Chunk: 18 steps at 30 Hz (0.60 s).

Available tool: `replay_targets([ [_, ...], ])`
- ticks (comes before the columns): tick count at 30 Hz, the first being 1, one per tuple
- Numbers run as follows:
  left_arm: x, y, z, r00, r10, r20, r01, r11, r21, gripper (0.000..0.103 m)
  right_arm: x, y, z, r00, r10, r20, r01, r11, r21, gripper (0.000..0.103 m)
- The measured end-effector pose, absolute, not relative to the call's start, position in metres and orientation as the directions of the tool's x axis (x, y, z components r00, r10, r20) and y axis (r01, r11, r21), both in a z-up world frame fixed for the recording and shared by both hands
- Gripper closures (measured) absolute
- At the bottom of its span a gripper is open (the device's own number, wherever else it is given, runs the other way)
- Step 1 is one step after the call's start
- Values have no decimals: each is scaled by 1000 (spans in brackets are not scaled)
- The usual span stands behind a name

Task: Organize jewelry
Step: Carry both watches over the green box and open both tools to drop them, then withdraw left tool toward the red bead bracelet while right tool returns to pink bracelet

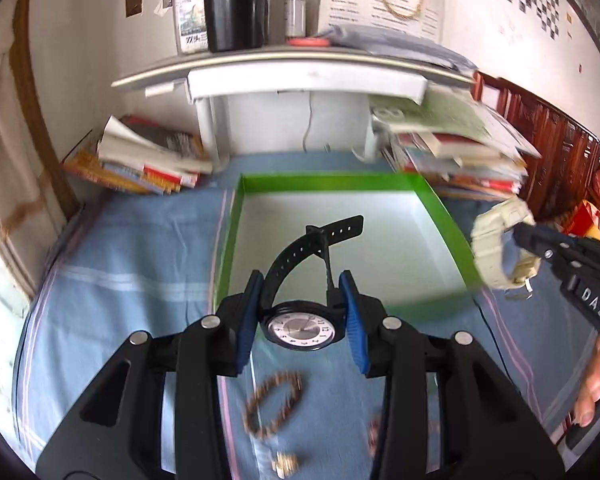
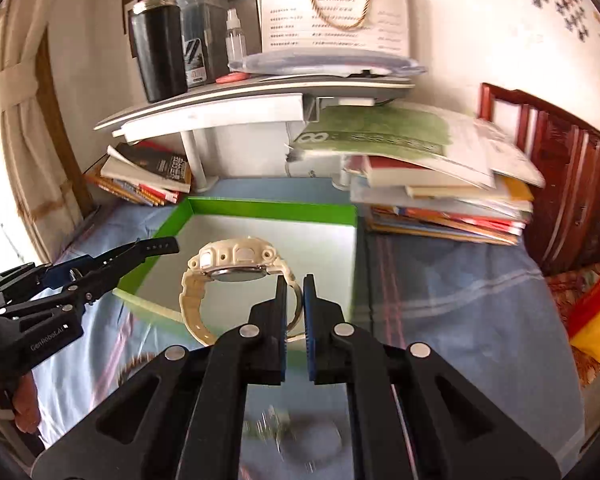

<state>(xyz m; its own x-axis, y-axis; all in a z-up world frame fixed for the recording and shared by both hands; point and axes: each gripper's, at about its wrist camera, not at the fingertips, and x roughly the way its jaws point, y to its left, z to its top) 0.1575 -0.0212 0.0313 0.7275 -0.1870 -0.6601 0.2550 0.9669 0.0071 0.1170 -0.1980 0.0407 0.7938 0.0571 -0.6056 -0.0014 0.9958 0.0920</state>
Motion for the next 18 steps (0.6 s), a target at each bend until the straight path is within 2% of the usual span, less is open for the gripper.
replay_targets([
  [2,180,-22,24,716,-193,-671,252,968,-9,64,145,-198,28,766,50,-641,11,996,90,95],
  [6,224,-27,-11,631,-201,-749,235,970,-62,64,192,-198,-15,673,43,-739,54,993,108,95],
  [9,235,-29,-26,609,-199,-768,225,972,-73,62,202,-205,-32,639,58,-767,74,988,136,90],
  [10,236,-29,-29,613,-197,-765,216,973,-78,49,201,-209,-32,642,66,-764,83,984,155,85],
  [12,233,-26,-26,627,-198,-754,207,975,-84,34,194,-214,-25,659,70,-749,89,981,170,69],
  [13,227,-24,-22,643,-197,-740,204,976,-83,34,184,-216,-16,678,61,-732,92,982,167,59],
  [14,220,-22,-17,653,-187,-734,201,977,-70,34,174,-218,-8,696,50,-717,95,982,161,54],
  [18,185,-9,-7,679,-137,-721,161,986,-36,29,120,-224,12,735,47,-676,73,986,147,53],
])
